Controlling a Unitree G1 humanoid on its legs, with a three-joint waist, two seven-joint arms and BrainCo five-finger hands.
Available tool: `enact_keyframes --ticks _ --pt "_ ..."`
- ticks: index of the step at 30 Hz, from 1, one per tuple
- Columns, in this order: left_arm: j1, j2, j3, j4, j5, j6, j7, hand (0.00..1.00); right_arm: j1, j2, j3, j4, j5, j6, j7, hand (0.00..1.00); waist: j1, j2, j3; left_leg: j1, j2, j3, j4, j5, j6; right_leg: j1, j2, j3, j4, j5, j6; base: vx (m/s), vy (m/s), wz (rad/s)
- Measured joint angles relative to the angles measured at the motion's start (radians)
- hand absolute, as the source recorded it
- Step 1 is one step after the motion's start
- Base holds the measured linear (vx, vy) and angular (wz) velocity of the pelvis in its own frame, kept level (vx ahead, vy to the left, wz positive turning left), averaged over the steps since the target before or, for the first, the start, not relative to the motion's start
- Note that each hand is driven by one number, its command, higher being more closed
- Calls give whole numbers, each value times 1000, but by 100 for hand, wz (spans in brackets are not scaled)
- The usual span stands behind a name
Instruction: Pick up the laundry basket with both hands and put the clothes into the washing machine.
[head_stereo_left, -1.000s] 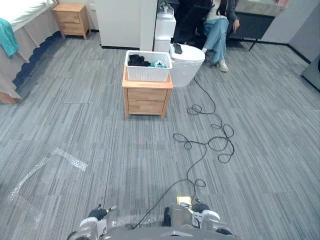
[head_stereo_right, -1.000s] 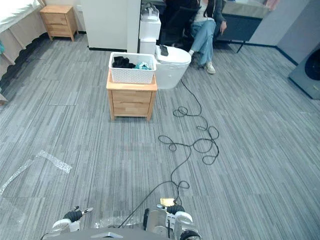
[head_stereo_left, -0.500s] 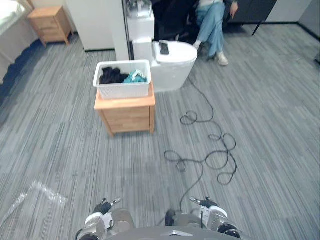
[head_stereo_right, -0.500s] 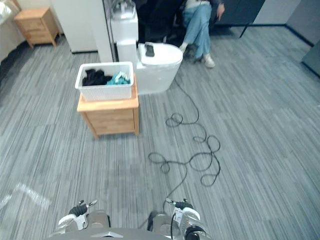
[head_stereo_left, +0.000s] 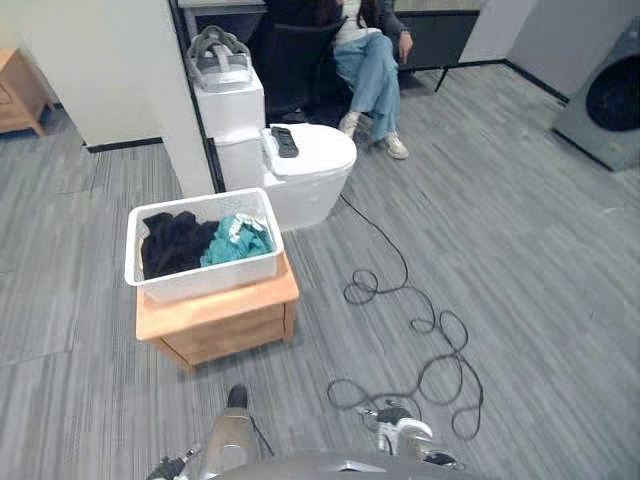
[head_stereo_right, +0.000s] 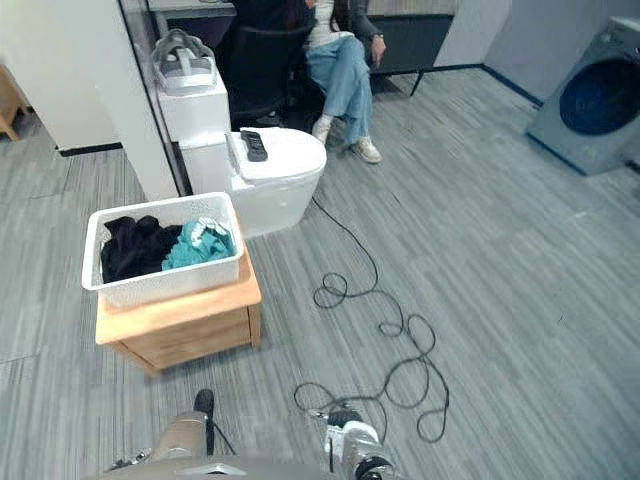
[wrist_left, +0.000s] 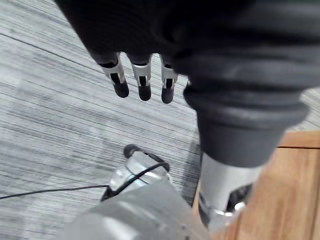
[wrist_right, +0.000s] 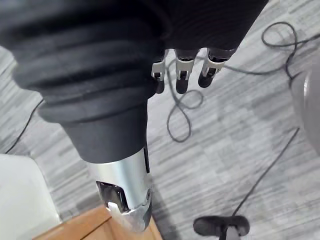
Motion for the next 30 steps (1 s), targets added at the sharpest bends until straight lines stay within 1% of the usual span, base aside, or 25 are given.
enact_keyframes --ticks 1,2,3,4,5,6,7,8,9,10,11,12,13,14,15,17,18,20,21,23,24,25,27,28,30 --pt "-2 -2 -7 0 1 0 0 0 3 1 0 6 1 0 0 0 -4 5 3 29 -15 -1 -2 -16 15 -16 -2 15 57 67 1 582 382 23" --pt "-13 -7 -36 -1 1 0 -1 0 2 -2 -2 14 5 -6 1 0 -11 16 10 83 -40 2 -14 -42 35 -63 0 36 216 98 19 434 267 24" --pt "-28 -4 -65 -7 2 0 -2 0 4 -3 -16 13 6 -11 2 0 -16 17 11 138 -64 2 -39 -55 52 -139 5 25 378 66 32 386 241 23" --pt "-35 -2 -79 -10 1 0 -3 0 4 -5 -19 11 6 -11 2 0 -19 20 13 169 -73 2 -58 -60 55 -171 7 5 434 32 31 389 247 10" --pt "-47 0 -121 -10 2 -1 -4 0 9 -9 -17 8 6 -11 1 0 -22 32 24 244 -79 3 -105 -66 62 -221 3 -59 472 -75 -10 234 144 -7" --pt "-59 0 -155 -10 3 -1 -4 0 7 -19 -5 -17 6 -11 2 0 -27 51 34 307 -72 5 -153 -78 75 -256 6 -144 423 -181 -36 174 121 -12" --pt "-59 0 -167 -9 3 -2 -5 0 10 -25 14 -23 6 -12 1 0 -31 61 30 327 -62 7 -169 -81 75 -265 20 -178 363 -214 -34 117 68 -10" --pt "-54 3 -187 -9 2 -6 -6 0 9 -34 51 -26 7 -14 1 0 -36 70 24 347 -47 10 -199 -86 71 -285 65 -226 180 -255 -16 97 6 5" --pt "-61 12 -198 -18 1 -12 -9 0 6 -35 74 -34 7 -14 1 0 -37 58 26 343 -44 20 -224 -88 67 -306 94 -260 -28 -237 -10 123 -36 11" --pt "-61 14 -208 -30 1 -12 -10 0 6 -34 87 -37 7 -14 1 0 -37 44 22 340 -49 37 -243 -85 65 -318 102 -268 -128 -206 -14 163 -117 47" --pt "-62 6 -214 -30 -1 -11 -9 0 12 -43 94 -46 7 -13 1 0 -54 26 12 338 -53 31 -269 -65 37 -329 121 -252 -176 -123 -16 258 -145 44" --pt "-71 -7 -211 -37 0 -16 -8 0 9 -48 92 -49 7 -12 -1 0 -47 53 20 350 -37 26 -293 -53 21 -324 130 -267 -192 -134 -27 290 -143 37" --pt "-69 -12 -209 -35 1 -16 -8 0 6 -53 92 -54 7 -12 -1 0 -42 63 21 351 -25 26 -302 -43 8 -321 141 -271 -204 -128 -24 300 -122 8" --pt "-68 -27 -190 -25 2 -15 -6 0 3 -57 92 -59 7 -15 -1 0 -42 84 15 339 -6 21 -306 -35 -8 -307 158 -296 -239 -115 -31 279 -130 27" --pt "-62 -43 -170 -20 1 -16 -3 0 6 -62 91 -58 6 -15 -1 0 -46 91 12 333 9 -4 -305 -41 -17 -279 175 -324 -279 -108 -34 274 -122 42" --pt "-71 -54 -164 -17 0 -16 -3 0 3 -60 90 -59 7 -16 -1 0 -47 97 3 334 25 -36 -305 -50 -30 -237 192 -364 -323 -107 -35 233 -79 53" --pt "-74 -57 -160 -17 0 -16 -3 0 1 -60 89 -59 7 -17 -1 0 -47 93 4 335 30 -45 -305 -53 -35 -224 196 -376 -334 -107 -35 240 -78 48" --pt "-76 -59 -119 -17 -15 -17 -2 0 -3 -58 88 -66 19 -24 -4 0 -40 75 2 334 37 -52 -311 -55 -38 -210 204 -385 -358 -106 -36 173 -43 22" --pt "-75 -59 -106 -16 -23 -17 -1 0 -4 -59 87 -75 21 -29 -4 0 -40 72 1 334 36 -52 -313 -55 -38 -208 204 -386 -363 -106 -36 103 6 5" --pt "-72 -59 -59 -17 -79 -17 0 0 12 -58 83 -152 60 -40 -13 0 -42 68 2 338 29 -52 -324 -55 -38 -200 199 -386 -376 -106 -36 72 28 6" --pt "-69 -58 -20 -20 -131 -19 0 0 36 -54 83 -224 86 -41 -23 0 -45 67 2 339 22 -51 -323 -55 -38 -192 191 -386 -387 -104 -34 36 49 7" --pt "-65 -57 -3 -30 -157 -20 0 0 49 -52 83 -266 92 -42 -26 0 -46 68 1 339 18 -50 -323 -55 -38 -189 188 -384 -391 -102 -31 25 52 3" --pt "-32 -43 69 -105 -248 -38 -5 0 94 -41 85 -439 98 -53 -29 0 -49 67 2 328 7 -46 -323 -55 -38 -194 176 -381 -398 -97 -24 -11 47 -2" --pt "-24 -37 88 -123 -270 -42 -7 0 105 -41 85 -482 98 -56 -29 0 -49 68 2 328 5 -46 -323 -55 -38 -196 174 -380 -400 -95 -22 -44 56 -2" --pt "13 8 168 -178 -317 -49 -32 0 127 -42 85 -621 97 -59 -29 0 -44 66 1 314 4 -37 -324 -55 -38 -213 173 -375 -408 -80 -20 -75 43 -10"
